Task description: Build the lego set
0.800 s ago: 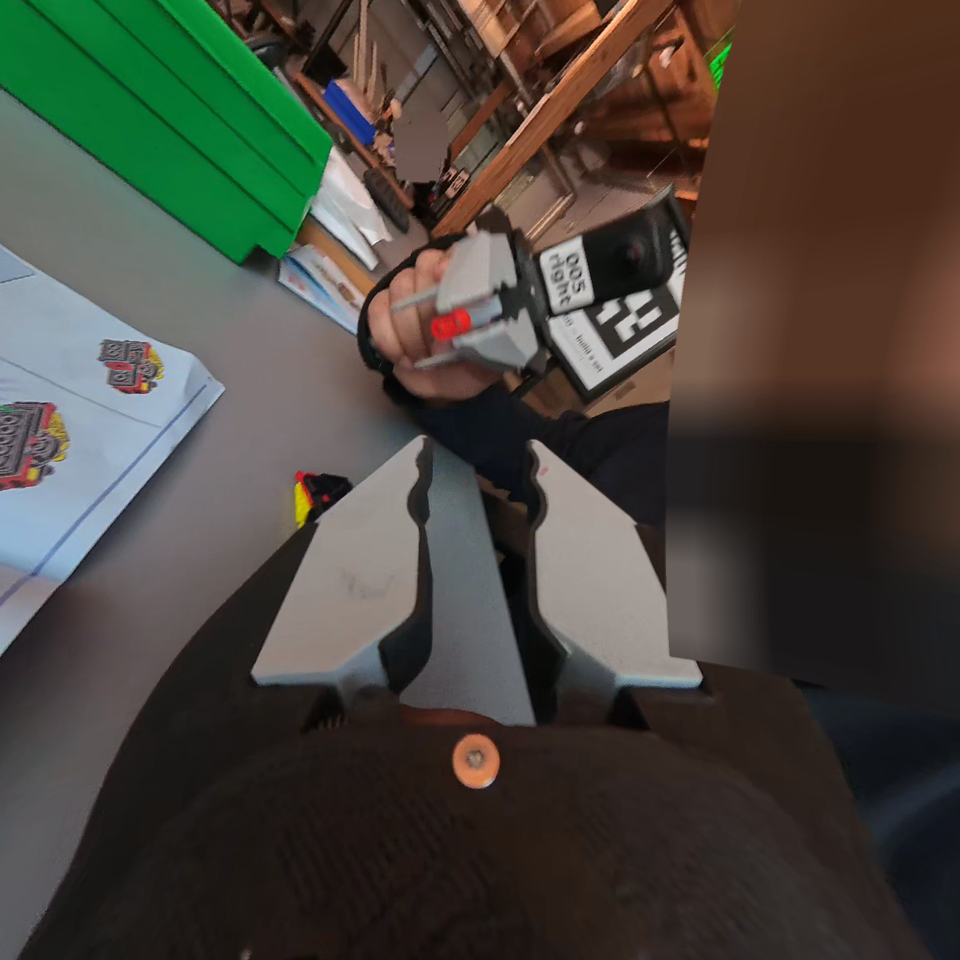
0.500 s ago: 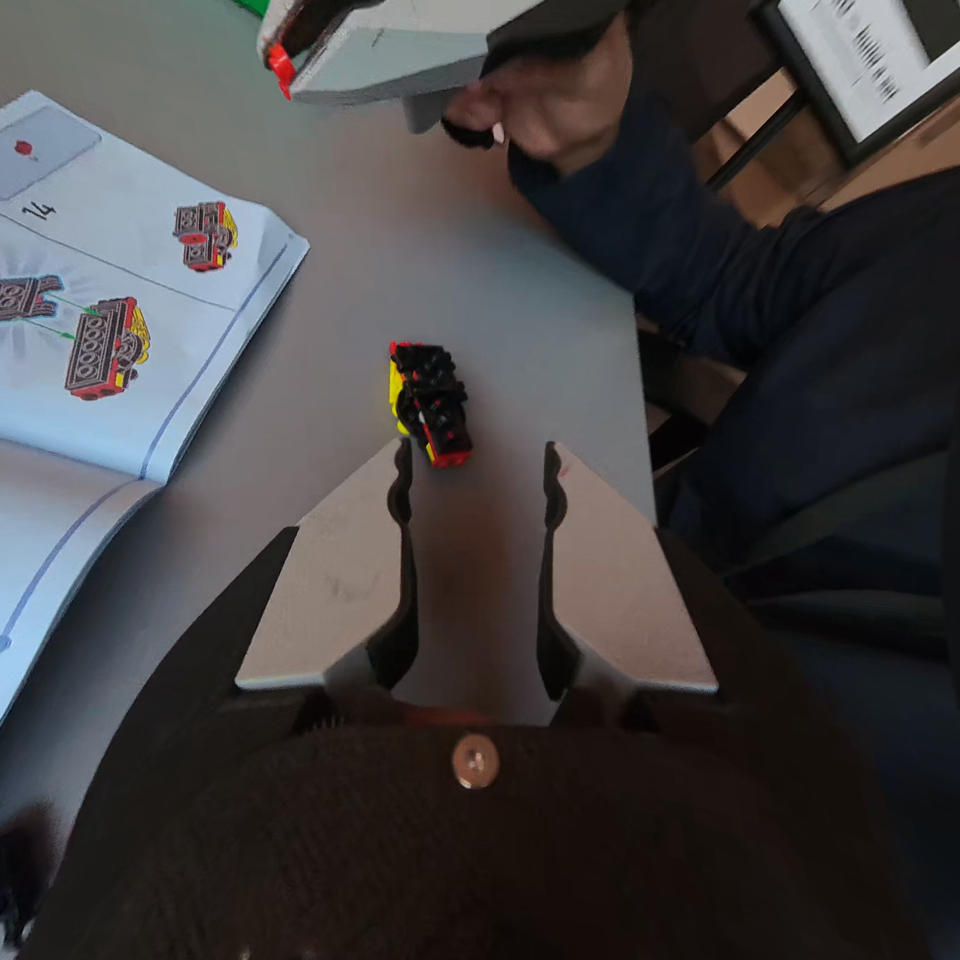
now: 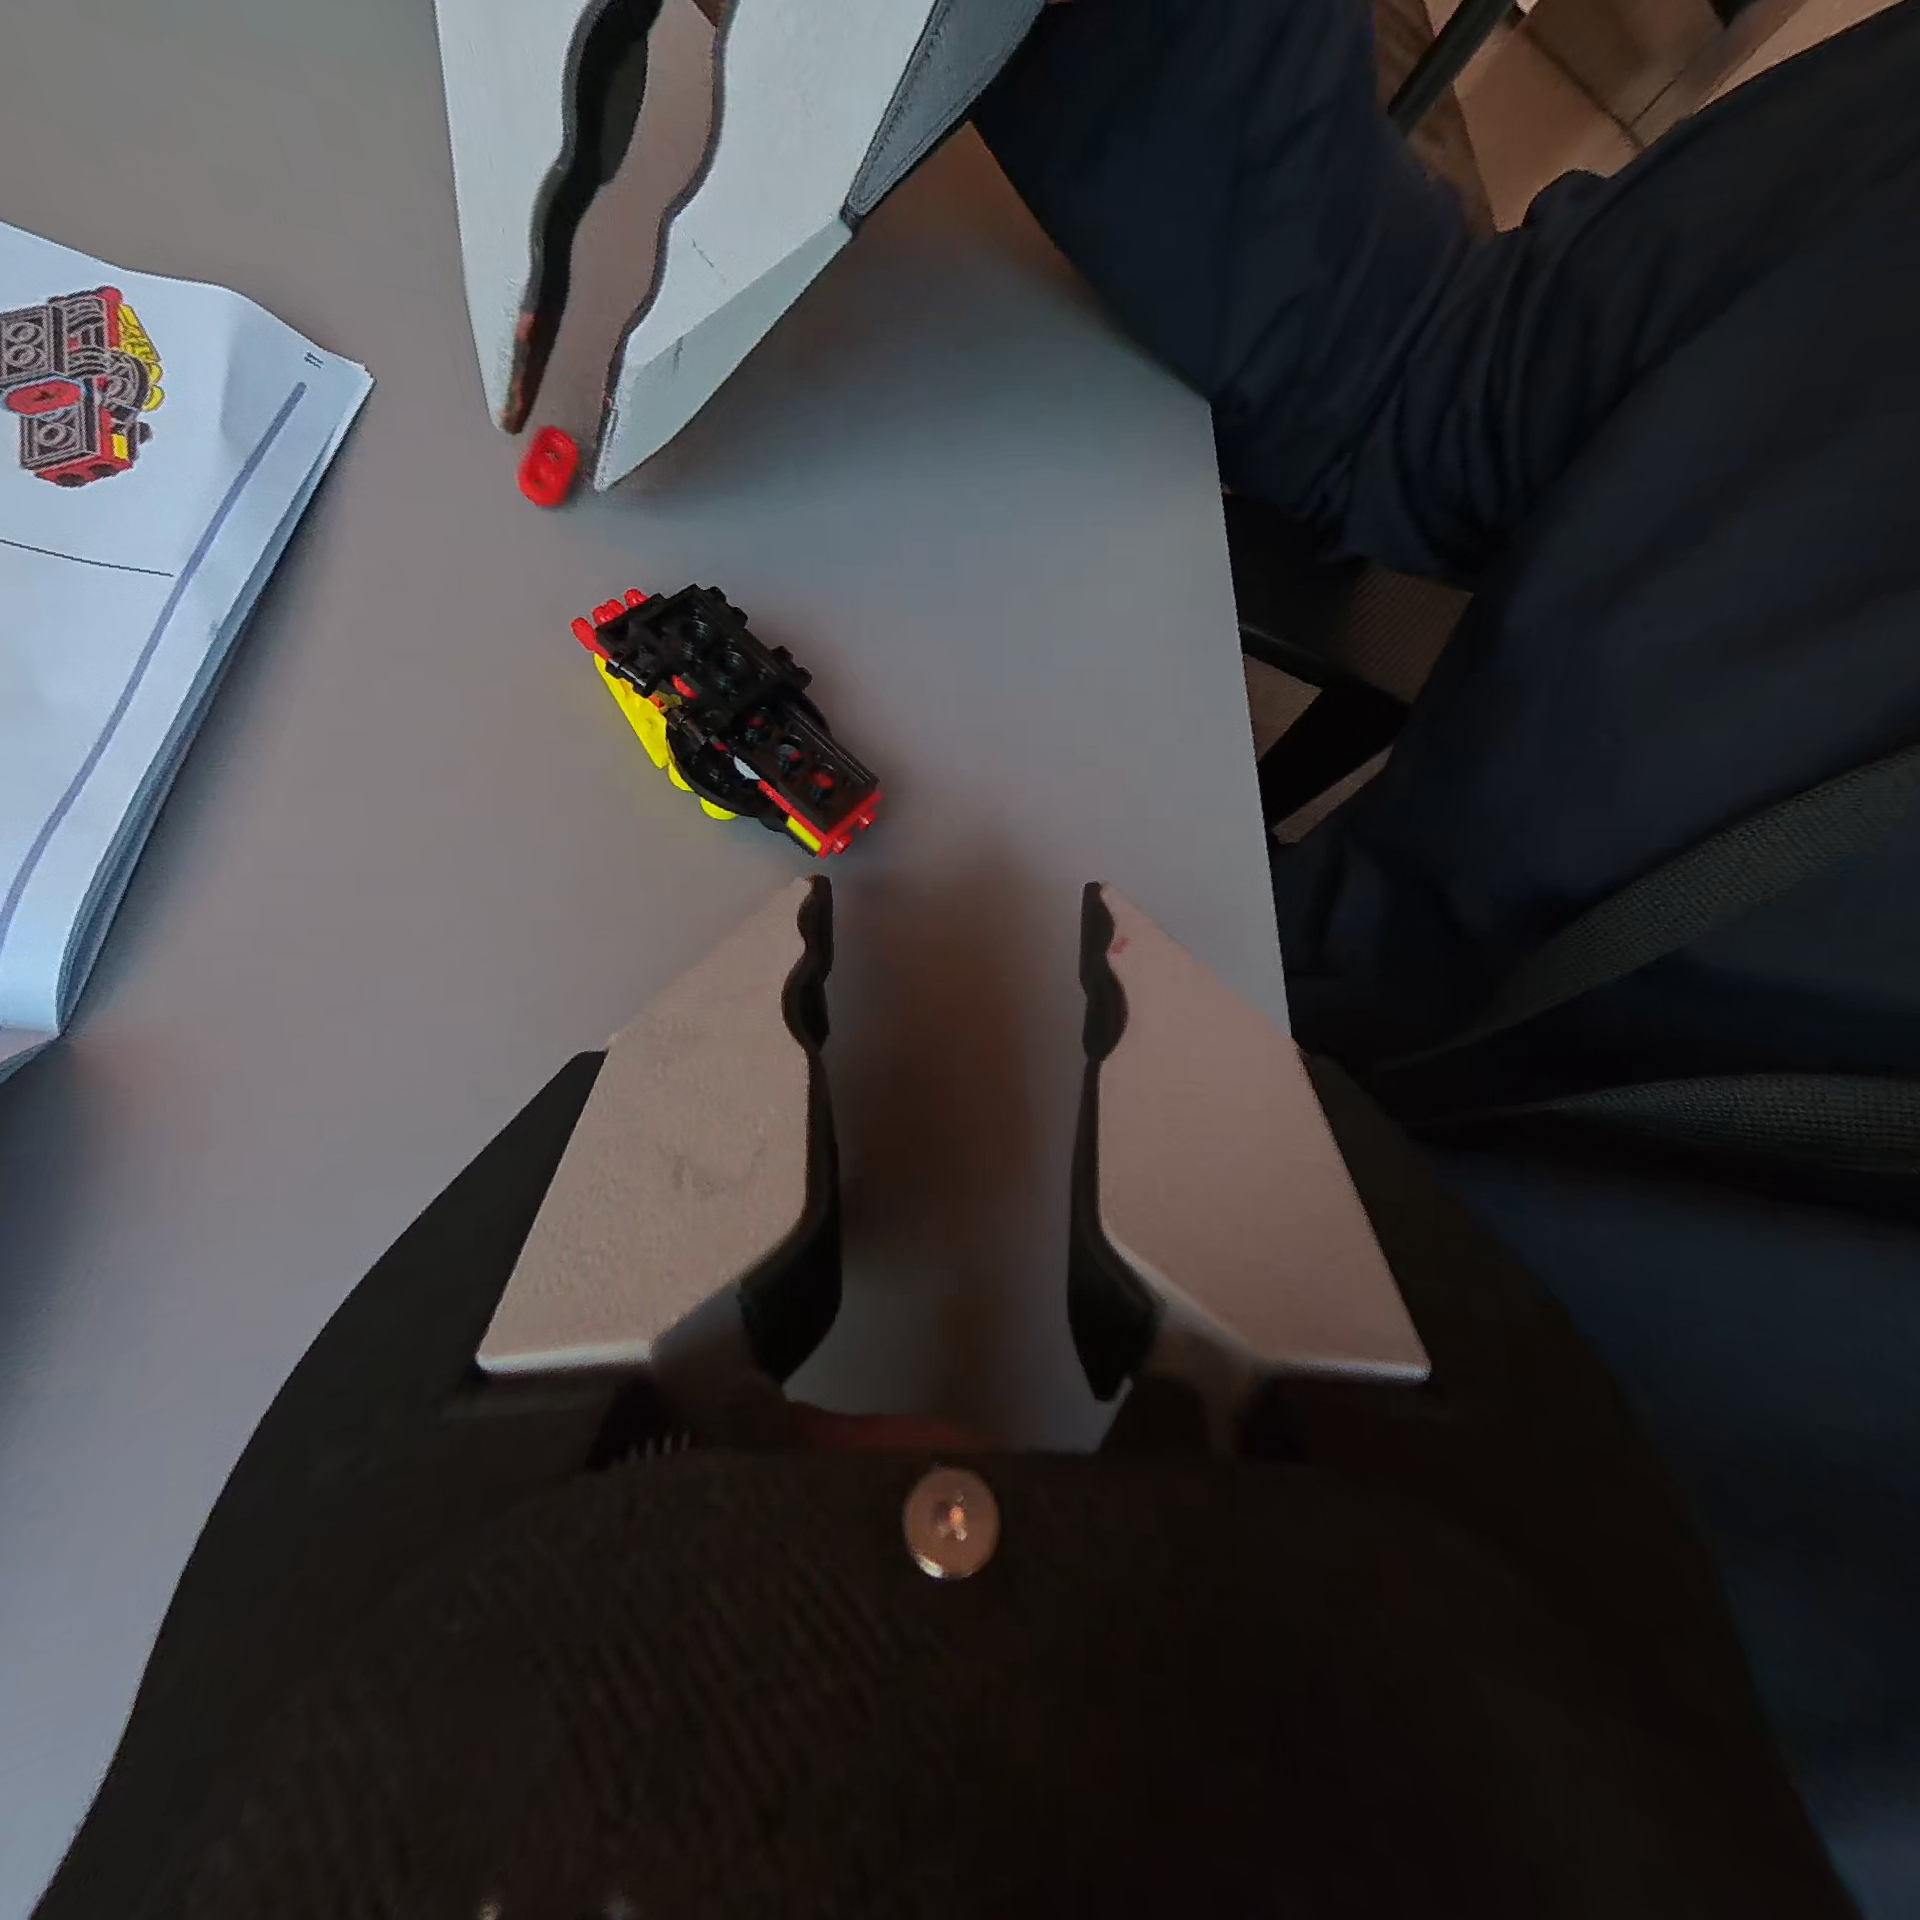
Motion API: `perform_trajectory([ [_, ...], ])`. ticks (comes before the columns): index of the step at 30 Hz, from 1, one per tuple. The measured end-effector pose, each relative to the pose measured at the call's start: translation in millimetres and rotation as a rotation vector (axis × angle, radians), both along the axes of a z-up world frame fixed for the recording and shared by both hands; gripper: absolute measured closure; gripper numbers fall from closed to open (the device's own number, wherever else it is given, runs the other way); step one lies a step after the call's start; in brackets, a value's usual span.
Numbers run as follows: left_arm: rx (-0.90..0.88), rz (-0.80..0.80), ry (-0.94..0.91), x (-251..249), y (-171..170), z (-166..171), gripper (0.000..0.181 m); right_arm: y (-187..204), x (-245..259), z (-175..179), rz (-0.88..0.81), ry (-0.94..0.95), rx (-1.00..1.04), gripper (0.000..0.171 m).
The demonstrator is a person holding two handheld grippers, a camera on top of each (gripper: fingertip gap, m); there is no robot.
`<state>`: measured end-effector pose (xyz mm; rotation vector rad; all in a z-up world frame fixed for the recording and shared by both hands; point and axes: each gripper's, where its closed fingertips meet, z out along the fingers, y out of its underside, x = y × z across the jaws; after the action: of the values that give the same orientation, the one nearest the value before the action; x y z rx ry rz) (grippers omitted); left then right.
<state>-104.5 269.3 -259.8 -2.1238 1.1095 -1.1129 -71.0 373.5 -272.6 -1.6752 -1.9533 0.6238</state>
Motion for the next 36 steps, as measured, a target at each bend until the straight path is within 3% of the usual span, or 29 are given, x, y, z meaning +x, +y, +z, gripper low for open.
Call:
perform_trajectory([
  [20,-0.038,-0.007,-0.010,1,-1,-2,0.138,10,-2,-9,-0.002,0.013,0.002,0.162],
  [27,0.052,0.052,0.022,-11,15,3,0.140,7,-8,-6,0.010,0.054,-0.035,0.168],
  [30,0.178,0.128,0.022,-17,33,13,0.146,4,-14,6,-0.005,0.124,-0.099,0.169],
  [36,0.701,0.200,0.218,-28,62,31,0.151,-18,-34,36,0.012,0.295,-0.367,0.169],
])
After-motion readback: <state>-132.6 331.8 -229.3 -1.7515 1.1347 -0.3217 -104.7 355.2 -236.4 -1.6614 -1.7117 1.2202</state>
